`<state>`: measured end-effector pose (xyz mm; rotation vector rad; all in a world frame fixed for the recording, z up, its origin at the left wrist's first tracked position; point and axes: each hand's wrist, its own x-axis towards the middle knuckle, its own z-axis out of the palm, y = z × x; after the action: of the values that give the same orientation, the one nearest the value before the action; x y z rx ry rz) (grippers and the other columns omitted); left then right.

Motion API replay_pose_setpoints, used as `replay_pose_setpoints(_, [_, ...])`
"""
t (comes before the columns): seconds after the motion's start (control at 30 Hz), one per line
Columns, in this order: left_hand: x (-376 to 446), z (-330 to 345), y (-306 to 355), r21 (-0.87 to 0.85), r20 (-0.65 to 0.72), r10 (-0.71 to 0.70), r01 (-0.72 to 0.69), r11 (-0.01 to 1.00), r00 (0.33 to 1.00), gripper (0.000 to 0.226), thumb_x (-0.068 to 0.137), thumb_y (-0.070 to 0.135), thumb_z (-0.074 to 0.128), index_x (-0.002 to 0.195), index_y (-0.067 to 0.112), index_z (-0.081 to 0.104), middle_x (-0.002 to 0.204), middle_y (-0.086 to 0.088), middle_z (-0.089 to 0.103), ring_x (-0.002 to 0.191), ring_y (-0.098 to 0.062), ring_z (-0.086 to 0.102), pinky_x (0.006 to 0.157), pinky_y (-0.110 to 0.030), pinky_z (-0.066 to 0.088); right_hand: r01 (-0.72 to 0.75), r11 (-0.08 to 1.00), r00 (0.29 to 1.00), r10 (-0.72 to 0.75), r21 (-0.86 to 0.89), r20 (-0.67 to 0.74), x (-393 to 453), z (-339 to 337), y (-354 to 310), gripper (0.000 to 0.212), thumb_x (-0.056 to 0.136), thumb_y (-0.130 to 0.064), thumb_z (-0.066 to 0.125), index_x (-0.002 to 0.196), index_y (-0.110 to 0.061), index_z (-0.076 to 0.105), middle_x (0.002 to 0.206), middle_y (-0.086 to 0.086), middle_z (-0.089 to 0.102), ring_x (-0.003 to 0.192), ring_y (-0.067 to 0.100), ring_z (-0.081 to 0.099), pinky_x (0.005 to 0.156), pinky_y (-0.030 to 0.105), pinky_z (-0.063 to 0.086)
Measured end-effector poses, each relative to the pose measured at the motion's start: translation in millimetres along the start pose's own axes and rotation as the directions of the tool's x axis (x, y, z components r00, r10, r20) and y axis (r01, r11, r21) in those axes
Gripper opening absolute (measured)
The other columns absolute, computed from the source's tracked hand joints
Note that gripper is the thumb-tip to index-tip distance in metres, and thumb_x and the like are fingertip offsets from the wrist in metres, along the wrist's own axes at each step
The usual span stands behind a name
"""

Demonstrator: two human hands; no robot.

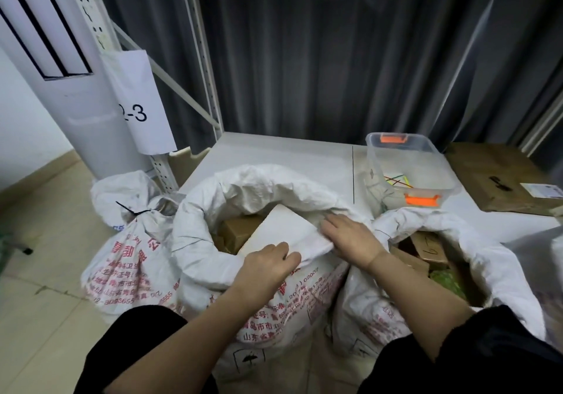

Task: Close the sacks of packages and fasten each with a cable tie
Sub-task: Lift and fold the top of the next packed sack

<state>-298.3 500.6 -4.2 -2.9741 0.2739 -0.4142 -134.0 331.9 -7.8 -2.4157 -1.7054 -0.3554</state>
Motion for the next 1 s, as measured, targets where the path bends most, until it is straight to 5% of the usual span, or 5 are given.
replay_pose_setpoints(0.13, [-6.6, 11.5, -0.9, 0.037, -0.019, 0.051, -0.05, 0.998, 0.999, 0.036, 0.05, 0.004, 0.083, 0.074, 0.014, 0.058, 0.063, -0.003, 0.05, 0.049, -0.02, 0.047, 0.04, -0.025, 0.028, -0.073, 0.997, 0.932, 0.056, 0.036, 0.357, -3.2, -4.6, -22.7, 0.059, 0.076, -0.049, 0.061, 0.122, -0.018, 0.041, 0.129, 0.007, 0.044, 0.121, 0.024, 0.042, 0.096, 0.039, 0.035])
replay_pose_setpoints(0.23, [-3.4, 10.3, -1.1, 0.019, -0.087, 0.04, -0.039, 0.999, 0.995, 0.034, 0.05, 0.004, 0.082, 0.07, 0.014, 0.057, 0.062, -0.003, 0.05, 0.049, -0.02, 0.048, 0.04, -0.026, 0.03, -0.116, 0.98, 0.929, 0.049, 0.164, 0.366, 13.1, -21.5, -41.0, 0.083, 0.077, -0.066, 0.057, 0.147, -0.03, 0.028, 0.152, -0.007, 0.029, 0.138, 0.013, 0.024, 0.112, 0.038, 0.019])
replay_pose_setpoints(0.4, [-12.5, -0.1, -16.6, -0.119, -0.056, -0.117, 0.11, 0.987, 0.992, 0.043, 0.048, 0.029, 0.086, 0.075, 0.018, 0.054, 0.071, 0.0, 0.053, 0.06, -0.021, 0.055, 0.048, -0.029, 0.031, -0.157, 0.973, 0.837, 0.04, 0.169, 0.545, 40.2, -25.8, -53.3, 0.039, 0.087, -0.042, 0.064, 0.119, -0.021, 0.06, 0.12, -0.001, 0.06, 0.113, 0.018, 0.052, 0.091, 0.034, 0.035])
replay_pose_setpoints(0.73, [-60.9, 11.7, -80.7, 0.019, 0.186, -0.08, 0.078, 0.997, 0.979, 0.071, 0.049, 0.054, 0.079, 0.106, 0.021, 0.05, 0.082, 0.002, 0.062, 0.066, -0.018, 0.061, 0.054, -0.029, 0.045, -0.21, 0.951, 0.881, 0.084, 0.225, 0.466, 26.1, -20.7, -61.3, 0.015, 0.088, -0.02, 0.057, 0.097, -0.009, 0.056, 0.092, 0.001, 0.047, 0.093, 0.026, 0.054, 0.079, 0.04, 0.042])
replay_pose_setpoints(1.0, [-52.7, -8.9, -84.4, 0.203, -0.073, 0.081, -0.064, 0.977, 0.994, 0.017, 0.063, 0.006, 0.064, 0.078, 0.012, 0.059, 0.061, -0.003, 0.057, 0.051, -0.022, 0.055, 0.056, -0.03, 0.046, -0.265, 0.945, 0.869, 0.147, 0.193, 0.473, 33.5, -35.9, -90.1, 0.036, 0.091, -0.04, 0.051, 0.124, -0.025, 0.048, 0.108, -0.003, 0.061, 0.1, 0.019, 0.052, 0.091, 0.034, 0.035])
